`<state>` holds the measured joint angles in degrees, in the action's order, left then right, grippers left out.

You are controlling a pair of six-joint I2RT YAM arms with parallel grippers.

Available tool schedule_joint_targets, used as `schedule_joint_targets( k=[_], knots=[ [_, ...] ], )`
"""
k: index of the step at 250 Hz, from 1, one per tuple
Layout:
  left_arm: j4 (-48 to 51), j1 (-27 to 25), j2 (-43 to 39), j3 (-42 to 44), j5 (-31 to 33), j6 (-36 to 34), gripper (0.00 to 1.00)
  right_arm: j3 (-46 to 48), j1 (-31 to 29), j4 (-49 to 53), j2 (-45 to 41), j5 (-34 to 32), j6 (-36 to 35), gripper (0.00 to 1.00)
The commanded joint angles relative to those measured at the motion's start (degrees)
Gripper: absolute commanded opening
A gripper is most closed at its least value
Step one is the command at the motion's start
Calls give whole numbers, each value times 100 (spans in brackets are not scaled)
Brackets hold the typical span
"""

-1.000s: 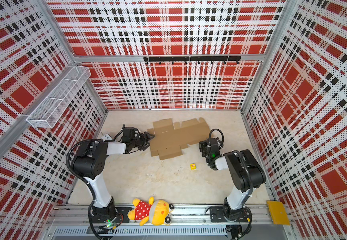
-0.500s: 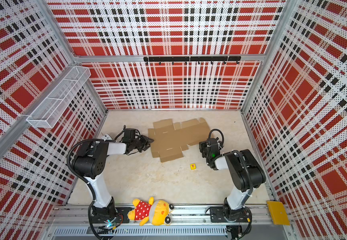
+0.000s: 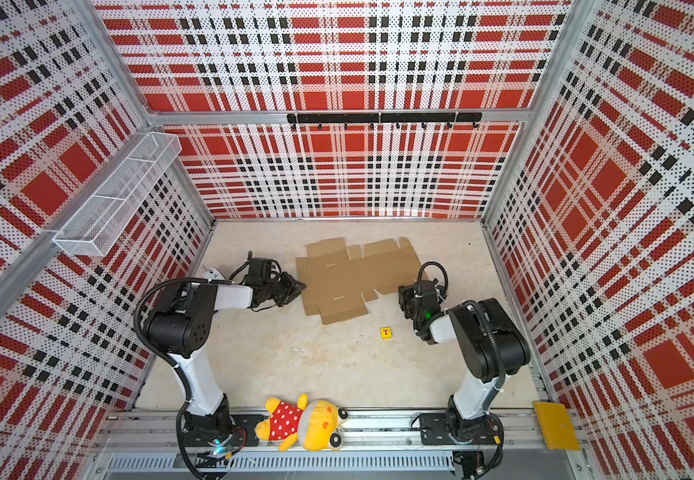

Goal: Fold the paper box

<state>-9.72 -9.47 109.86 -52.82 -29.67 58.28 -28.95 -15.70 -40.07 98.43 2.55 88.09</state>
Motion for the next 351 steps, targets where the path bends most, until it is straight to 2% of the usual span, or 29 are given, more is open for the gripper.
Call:
schedule_joint_targets(
  k=[1,37,59,102,121,154,166,184,196,197,198,201,245,257,258,261,272,310,351],
  knots=[
    [208,-46,-214,-81,116,-159,15,119,24,-236,-73,17,-130,29],
    [320,-37,-416,-166,116,-225,11,285,76,-41,-385,77,-338,36],
    [418,-37,-637,-196,127,-317,9,324,81,207,-753,115,-789,41],
    [535,-67,-1124,-189,233,-502,7,-178,55,1924,-1667,124,-2255,51],
    [600,-65,-1344,-162,280,-614,6,-501,-73,2423,-1964,72,-3131,58],
    [657,-65,-1652,-106,296,-768,6,-961,-413,2736,-2152,122,-4423,65],
    [761,-66,-1750,-130,278,-871,6,-1102,-602,2780,-2188,116,-4875,71],
    [840,-56,-1827,-136,260,-941,6,-1262,-960,2771,-2210,37,-5653,75],
    [840,-55,-1852,-125,260,-959,6,-1345,-1208,2713,-2189,-20,-6184,75],
    [840,-59,-1854,-120,260,-963,6,-1352,-1234,2705,-2184,-23,-6200,76],
    [840,-57,-1850,-122,260,-966,6,-1356,-1256,2706,-2182,-25,-5923,76],
    [840,-57,-1855,-123,260,-975,6,-1391,-1342,2701,-2177,-45,-6474,76],
    [901,-55,-1906,-168,255,-1082,6,-1517,-2424,2197,-1917,-207,-8616,77],
    [906,-67,-1892,-138,300,-1082,5,-1560,-2736,2057,-1735,-334,-9141,88],
    [903,-65,-1891,-140,307,-1082,5,-1578,-2782,2039,-1703,-376,-9213,92],
    [902,-66,-1890,-129,319,-1084,5,-1596,-2827,2021,-1669,-417,-9280,96],
    [901,-63,-1885,-116,380,-1082,3,-1764,-3074,2016,-1428,-599,-9626,98],
    [900,-103,-1902,-83,404,-1091,3,-2245,-3551,2004,-695,-767,-10209,98],
    [892,-130,-1950,-117,363,-1072,3,-2589,-3672,1906,-183,-860,-10336,98]
  ],
)
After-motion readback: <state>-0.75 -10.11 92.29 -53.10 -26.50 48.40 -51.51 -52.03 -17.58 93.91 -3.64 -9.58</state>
